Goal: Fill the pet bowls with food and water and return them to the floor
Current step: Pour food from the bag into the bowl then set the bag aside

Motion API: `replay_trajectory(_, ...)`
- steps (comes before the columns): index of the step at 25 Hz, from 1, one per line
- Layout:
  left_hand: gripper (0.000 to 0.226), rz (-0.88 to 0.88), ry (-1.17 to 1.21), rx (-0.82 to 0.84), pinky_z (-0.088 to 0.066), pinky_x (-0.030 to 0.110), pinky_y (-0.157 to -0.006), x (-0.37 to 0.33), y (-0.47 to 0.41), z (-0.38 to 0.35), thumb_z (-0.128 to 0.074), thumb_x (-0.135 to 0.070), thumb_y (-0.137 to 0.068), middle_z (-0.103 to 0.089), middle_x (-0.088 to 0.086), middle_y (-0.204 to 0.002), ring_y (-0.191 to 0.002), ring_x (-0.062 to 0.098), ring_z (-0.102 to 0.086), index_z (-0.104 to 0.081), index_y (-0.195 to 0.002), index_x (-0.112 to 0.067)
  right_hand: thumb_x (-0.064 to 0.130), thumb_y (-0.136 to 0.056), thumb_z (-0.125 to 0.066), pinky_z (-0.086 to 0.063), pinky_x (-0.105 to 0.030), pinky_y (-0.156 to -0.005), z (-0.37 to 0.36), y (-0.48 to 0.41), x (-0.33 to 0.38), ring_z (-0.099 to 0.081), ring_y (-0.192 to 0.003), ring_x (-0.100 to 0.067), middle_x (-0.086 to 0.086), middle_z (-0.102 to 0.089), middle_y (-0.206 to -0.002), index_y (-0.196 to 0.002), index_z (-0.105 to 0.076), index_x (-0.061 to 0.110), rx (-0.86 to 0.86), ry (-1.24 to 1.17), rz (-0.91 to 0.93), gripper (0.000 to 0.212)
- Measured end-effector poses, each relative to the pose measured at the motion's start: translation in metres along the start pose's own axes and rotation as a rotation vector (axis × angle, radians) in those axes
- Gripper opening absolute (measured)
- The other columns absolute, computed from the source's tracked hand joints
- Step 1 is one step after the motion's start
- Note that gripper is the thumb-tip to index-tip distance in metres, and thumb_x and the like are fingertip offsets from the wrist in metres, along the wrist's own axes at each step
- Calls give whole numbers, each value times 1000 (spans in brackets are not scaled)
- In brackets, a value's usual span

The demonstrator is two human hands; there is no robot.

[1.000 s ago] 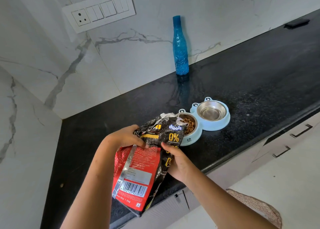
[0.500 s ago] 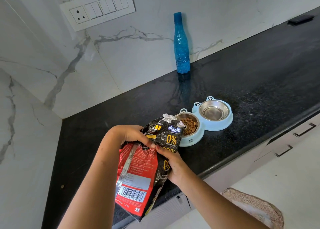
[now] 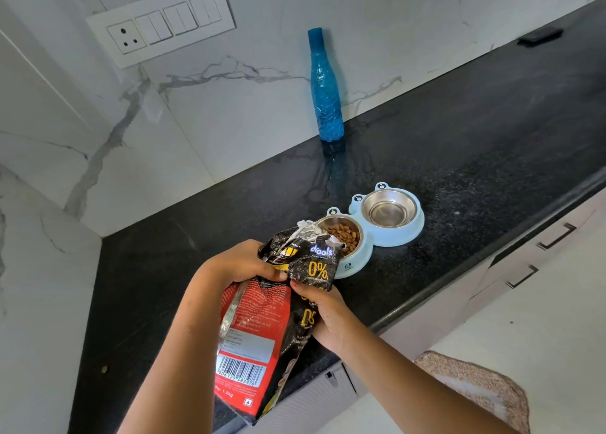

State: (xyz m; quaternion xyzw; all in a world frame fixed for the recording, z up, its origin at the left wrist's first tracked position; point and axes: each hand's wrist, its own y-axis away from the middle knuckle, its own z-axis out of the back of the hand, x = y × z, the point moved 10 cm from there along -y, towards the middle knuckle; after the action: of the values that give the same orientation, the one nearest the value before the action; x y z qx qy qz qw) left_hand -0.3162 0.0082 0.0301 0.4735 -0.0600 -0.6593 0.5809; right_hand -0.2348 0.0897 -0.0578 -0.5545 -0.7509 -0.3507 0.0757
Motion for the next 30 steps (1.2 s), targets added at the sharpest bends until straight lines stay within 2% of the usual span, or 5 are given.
replay_trajectory(8, 38, -178, -131, -197, -55, 39, -86, -35, -1, 17, -84, -32, -69, -74, 4, -91, -82, 19, -70, -67, -97, -14, 9, -66, -75, -55, -42, -81, -11, -4, 18, -69, -100, -33, -18, -72, -110, -114, -66, 7, -2, -109, 101, 49)
replay_trajectory(11, 57, -144, -244, -176, -54, 38, -88, -46, -10, 13, -84, -47, -58, -73, 1, -96, -87, 18, -69, -67, -103, -17, 13, -69, -73, -54, -43, -84, -11, -5, 13, -66, -105, -35, -20, -68, -118, -124, -62, 4, -26, -156, 72, 57)
replay_trajectory(22, 48, -79, -248, -223, -51, 32, -84, -34, -19, 17, -85, -43, -64, -73, 0, -97, -87, 17, -68, -69, -103, -20, 38, -95, -53, -46, -48, -102, -11, -3, 11, -63, -111, -33, -19, -66, -123, -126, -62, 7, 54, -205, -91, 45)
replay_trajectory(27, 36, -83, -155, -197, -52, 43, -92, -27, -19, 19, -84, -31, -69, -75, 3, -93, -87, 23, -70, -70, -99, -17, 9, -88, -63, -56, -40, -85, -4, -4, 26, -68, -99, -28, -13, -71, -109, -117, -65, 7, 80, -82, 33, 29)
replay_trajectory(30, 40, -95, -129, -194, -52, 46, -92, -26, -18, 19, -86, -34, -62, -75, 4, -90, -86, 24, -71, -70, -95, -17, 0, -85, -66, -52, -49, -95, 1, -9, 28, -64, -106, -35, -17, -69, -110, -108, -66, 7, 28, -46, 70, 24)
